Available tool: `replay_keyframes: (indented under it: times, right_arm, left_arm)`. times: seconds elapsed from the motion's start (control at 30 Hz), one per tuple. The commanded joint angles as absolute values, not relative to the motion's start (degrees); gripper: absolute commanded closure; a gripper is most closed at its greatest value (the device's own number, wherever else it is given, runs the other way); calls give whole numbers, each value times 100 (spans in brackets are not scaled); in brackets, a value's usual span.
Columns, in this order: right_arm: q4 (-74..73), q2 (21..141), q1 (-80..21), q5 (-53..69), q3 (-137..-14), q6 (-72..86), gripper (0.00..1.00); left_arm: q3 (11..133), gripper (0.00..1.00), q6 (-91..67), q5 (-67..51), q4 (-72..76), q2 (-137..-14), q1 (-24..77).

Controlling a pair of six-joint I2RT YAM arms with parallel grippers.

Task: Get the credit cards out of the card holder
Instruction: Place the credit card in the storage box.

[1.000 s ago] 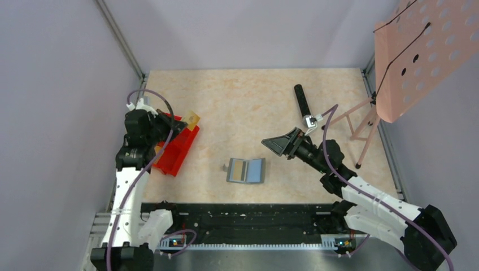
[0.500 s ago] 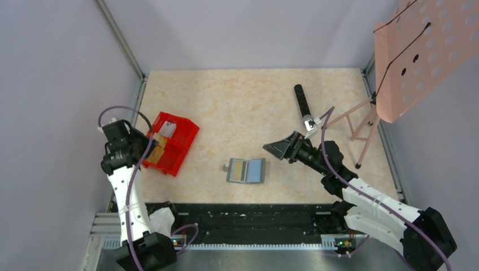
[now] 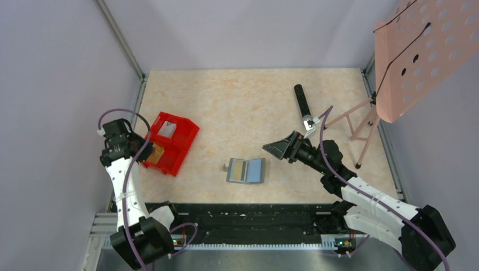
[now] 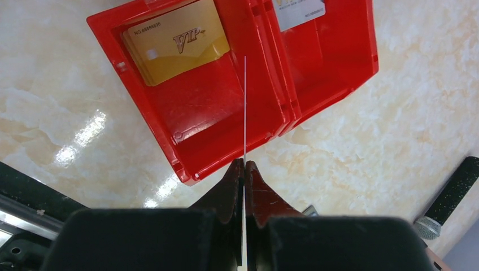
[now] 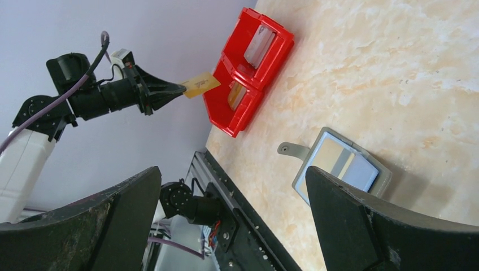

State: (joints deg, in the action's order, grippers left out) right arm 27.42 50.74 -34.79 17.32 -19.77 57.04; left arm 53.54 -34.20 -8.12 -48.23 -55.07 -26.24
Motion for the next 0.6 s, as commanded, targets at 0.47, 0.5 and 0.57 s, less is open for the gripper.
replay_keyframes:
  times: [0.47, 0.5, 0.57]
  right_arm:
    - [3023, 5018, -3385, 1827, -1991, 5703, 1]
    - [2999, 5008, -3384, 1832, -2008, 5695, 1]
    - [2994, 5009, -3376, 1845, -2029, 5695, 1]
  left_arm:
    - [5726, 100, -2992, -1131, -4552, -6714, -2972]
    - [5752, 100, -2981, -1161, -4532, -6762, -2982]
    - [5845, 100, -2980, -1151, -4520, -6894, -2986]
